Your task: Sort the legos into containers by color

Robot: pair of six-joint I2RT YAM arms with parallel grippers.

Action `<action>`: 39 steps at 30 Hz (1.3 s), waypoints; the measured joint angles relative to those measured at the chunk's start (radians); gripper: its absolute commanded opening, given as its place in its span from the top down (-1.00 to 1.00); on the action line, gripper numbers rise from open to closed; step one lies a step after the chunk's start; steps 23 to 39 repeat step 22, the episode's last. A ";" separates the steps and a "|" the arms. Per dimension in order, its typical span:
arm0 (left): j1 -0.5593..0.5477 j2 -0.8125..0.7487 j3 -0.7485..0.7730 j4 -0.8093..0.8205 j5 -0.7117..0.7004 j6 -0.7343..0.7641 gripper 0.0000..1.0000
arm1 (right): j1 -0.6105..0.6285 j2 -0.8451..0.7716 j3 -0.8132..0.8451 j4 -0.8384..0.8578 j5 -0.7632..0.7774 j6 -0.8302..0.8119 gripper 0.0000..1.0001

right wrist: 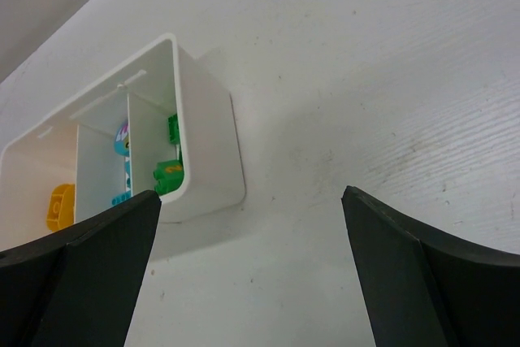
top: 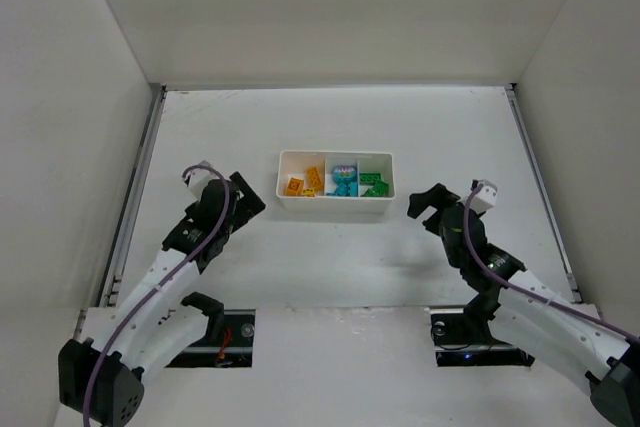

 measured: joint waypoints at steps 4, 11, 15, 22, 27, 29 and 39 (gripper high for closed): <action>0.030 0.061 -0.005 -0.002 -0.003 -0.005 -1.00 | 0.000 0.009 0.000 -0.010 0.007 0.027 -1.00; 0.123 0.148 -0.017 0.063 -0.002 0.011 -1.00 | -0.010 0.082 -0.033 -0.003 0.033 0.051 -1.00; 0.174 0.222 0.010 0.065 0.011 0.027 -1.00 | -0.058 0.144 -0.038 -0.039 0.039 0.074 -1.00; 0.184 0.238 0.187 -0.003 0.032 0.056 -1.00 | -0.164 0.192 0.163 -0.232 0.062 0.076 -1.00; 0.184 0.238 0.187 -0.003 0.032 0.056 -1.00 | -0.164 0.192 0.163 -0.232 0.062 0.076 -1.00; 0.184 0.238 0.187 -0.003 0.032 0.056 -1.00 | -0.164 0.192 0.163 -0.232 0.062 0.076 -1.00; 0.184 0.238 0.187 -0.003 0.032 0.056 -1.00 | -0.164 0.192 0.163 -0.232 0.062 0.076 -1.00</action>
